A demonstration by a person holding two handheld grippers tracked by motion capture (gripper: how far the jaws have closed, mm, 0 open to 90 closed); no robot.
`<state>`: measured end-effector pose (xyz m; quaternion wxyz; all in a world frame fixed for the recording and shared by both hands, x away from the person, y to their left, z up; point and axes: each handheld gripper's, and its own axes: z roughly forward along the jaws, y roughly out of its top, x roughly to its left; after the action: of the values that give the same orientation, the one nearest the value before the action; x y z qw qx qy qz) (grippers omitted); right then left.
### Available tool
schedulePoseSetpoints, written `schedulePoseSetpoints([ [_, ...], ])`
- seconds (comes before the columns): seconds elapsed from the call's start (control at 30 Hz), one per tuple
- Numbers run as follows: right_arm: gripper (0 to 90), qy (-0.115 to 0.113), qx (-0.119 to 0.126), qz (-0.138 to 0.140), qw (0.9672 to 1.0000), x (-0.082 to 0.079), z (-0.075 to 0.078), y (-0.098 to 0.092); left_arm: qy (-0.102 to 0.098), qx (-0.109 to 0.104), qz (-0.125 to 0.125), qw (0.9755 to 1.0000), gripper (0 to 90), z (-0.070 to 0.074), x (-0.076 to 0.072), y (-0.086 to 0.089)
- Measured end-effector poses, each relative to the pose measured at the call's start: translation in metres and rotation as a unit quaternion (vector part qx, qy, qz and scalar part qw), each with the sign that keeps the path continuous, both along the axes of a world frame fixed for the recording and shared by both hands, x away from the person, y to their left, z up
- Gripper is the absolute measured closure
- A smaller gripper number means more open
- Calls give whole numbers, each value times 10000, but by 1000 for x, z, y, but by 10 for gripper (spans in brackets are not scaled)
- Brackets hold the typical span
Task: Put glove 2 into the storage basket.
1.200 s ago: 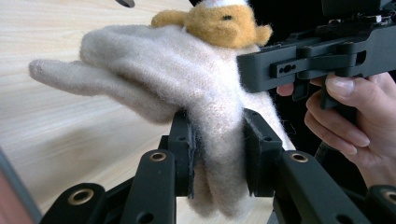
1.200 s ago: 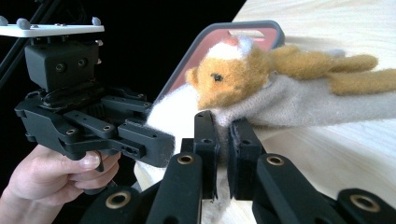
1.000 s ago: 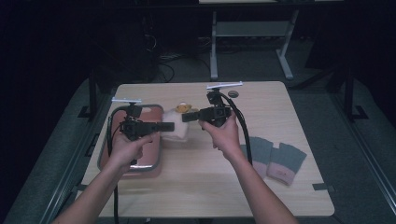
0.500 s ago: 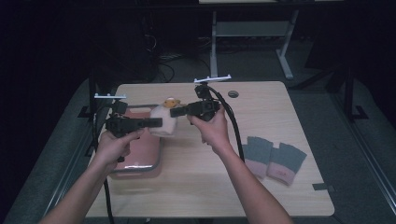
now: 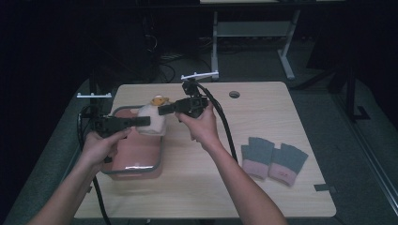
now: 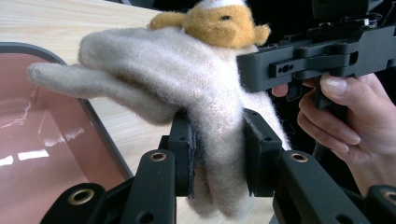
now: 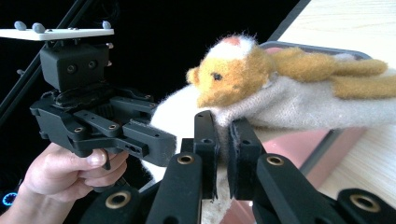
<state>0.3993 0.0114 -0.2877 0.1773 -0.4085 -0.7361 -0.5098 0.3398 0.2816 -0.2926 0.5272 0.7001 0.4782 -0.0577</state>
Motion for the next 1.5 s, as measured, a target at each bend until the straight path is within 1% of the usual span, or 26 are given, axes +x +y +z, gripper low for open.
schedulePoseSetpoints([
  [0.2,837,-24,28,101,9999,1,3,13,-20,25,56,10000,682,3,-3,13],
  [0.33,837,-9,49,158,9999,2,2,20,-17,44,87,10000,681,3,-5,20],
  [0.37,837,-7,66,210,9998,3,0,25,-5,42,123,9999,681,3,-6,24],
  [0.4,837,5,71,229,9997,3,0,27,-5,42,123,9999,681,3,-6,24],
  [0.43,837,7,78,235,9997,4,-1,29,11,56,132,9999,681,1,-7,27],
  [0.6,837,68,98,300,9995,6,-5,37,72,-20,182,9998,681,-3,-8,35],
  [0.7,837,117,120,326,9993,7,-8,41,90,0,205,9997,682,-5,-8,39],
  [0.83,837,125,135,347,9992,8,-11,44,136,9,219,9997,682,-8,-8,42],
  [1.0,836,177,143,395,9990,10,-17,50,231,-36,265,9994,682,-13,-8,47],
  [1.13,836,220,108,404,9989,11,-22,54,269,-3,271,9993,682,-18,-7,51],
  [1.23,836,242,101,451,9986,13,-28,58,339,21,312,9989,682,-23,-7,54],
  [1.27,836,291,108,439,9986,13,-30,59,357,21,326,9988,682,-25,-7,54],
  [1.33,836,304,107,452,9985,14,-32,60,371,35,338,9987,682,-26,-7,55],
  [1.37,836,357,105,465,9982,15,-36,62,403,62,365,9985,682,-30,-7,56],
  [1.43,836,369,93,471,9982,16,-39,63,419,83,370,9984,682,-32,-7,57],
  [1.5,836,449,112,472,9978,17,-45,66,471,134,390,9980,682,-36,-7,58],
])
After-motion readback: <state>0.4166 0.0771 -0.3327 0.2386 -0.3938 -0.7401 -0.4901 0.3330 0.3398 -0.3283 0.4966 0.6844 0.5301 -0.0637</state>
